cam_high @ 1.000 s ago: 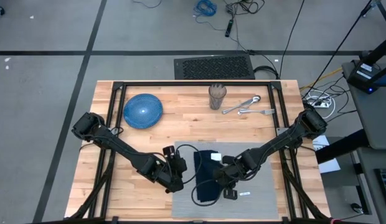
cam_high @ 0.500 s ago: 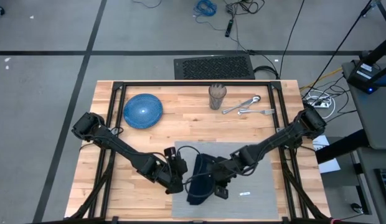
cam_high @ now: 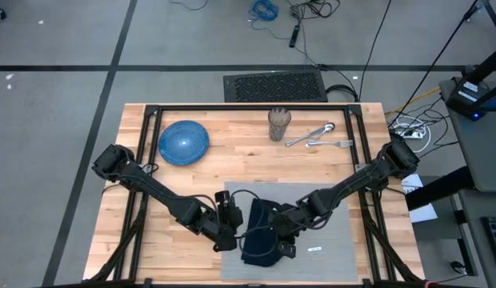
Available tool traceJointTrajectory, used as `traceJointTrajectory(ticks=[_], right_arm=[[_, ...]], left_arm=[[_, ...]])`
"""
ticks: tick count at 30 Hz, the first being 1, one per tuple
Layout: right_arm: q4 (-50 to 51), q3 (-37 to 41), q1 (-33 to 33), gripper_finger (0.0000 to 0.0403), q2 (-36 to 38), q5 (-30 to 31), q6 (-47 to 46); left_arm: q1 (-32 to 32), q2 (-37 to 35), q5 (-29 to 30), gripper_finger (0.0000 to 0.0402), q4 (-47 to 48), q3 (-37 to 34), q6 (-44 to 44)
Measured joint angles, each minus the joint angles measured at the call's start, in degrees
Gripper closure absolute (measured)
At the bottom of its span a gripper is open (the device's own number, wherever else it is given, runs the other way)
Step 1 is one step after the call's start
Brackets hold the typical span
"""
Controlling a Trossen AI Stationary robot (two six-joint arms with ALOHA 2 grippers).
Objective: Set table place
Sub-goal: Fold the blue napkin
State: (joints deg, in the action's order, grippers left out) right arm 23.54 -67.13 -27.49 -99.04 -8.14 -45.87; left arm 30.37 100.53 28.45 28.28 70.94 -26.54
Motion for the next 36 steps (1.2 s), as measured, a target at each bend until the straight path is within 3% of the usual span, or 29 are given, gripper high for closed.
traceJointTrajectory(ticks=[6, 11, 15, 19, 24, 26, 29, 36], right_arm=[[-2.8, 0.0, -1.3, 0.0255, 0.0, -1.2, 0.8], [1.0, 0.0, -3.8, 0.0248, 0.0, -0.7, 10.1], [0.2, 0.0, -8.1, 0.0253, -0.8, 3.5, 14.5], [-2.6, 0.0, -11.6, 0.0254, -1.4, 9.5, 14.8], [-4.7, 0.0, -14.0, 0.0254, -1.5, 12.5, 11.9], [-4.9, 0.0, -14.5, 0.0254, -1.5, 14.5, 10.5], [-4.9, 0.0, -14.7, 0.0255, -1.5, 16.5, 8.9], [-4.9, 0.0, -13.8, 0.0255, -1.5, 20.4, 10.1]], left_arm=[[0.0, 0.0, 0.0, 0.0254, 0.0, 0.0, 0.3], [0.0, 0.0, 0.0, 0.0254, -0.5, -0.4, 0.3], [0.0, 0.0, -0.3, 0.0254, -1.3, -1.7, -0.1], [0.0, 0.0, -6.6, 0.0254, -9.7, -5.1, -0.9], [1.5, 1.9, -14.9, 0.0254, -22.1, -7.8, -3.5], [2.8, 3.4, -14.1, 0.0254, -25.1, -7.8, -5.6], [5.3, 5.6, -7.9, 0.0254, -27.3, -7.6, -9.4], [9.9, 12.9, 1.3, 0.0254, -26.9, -2.4, -12.2]])
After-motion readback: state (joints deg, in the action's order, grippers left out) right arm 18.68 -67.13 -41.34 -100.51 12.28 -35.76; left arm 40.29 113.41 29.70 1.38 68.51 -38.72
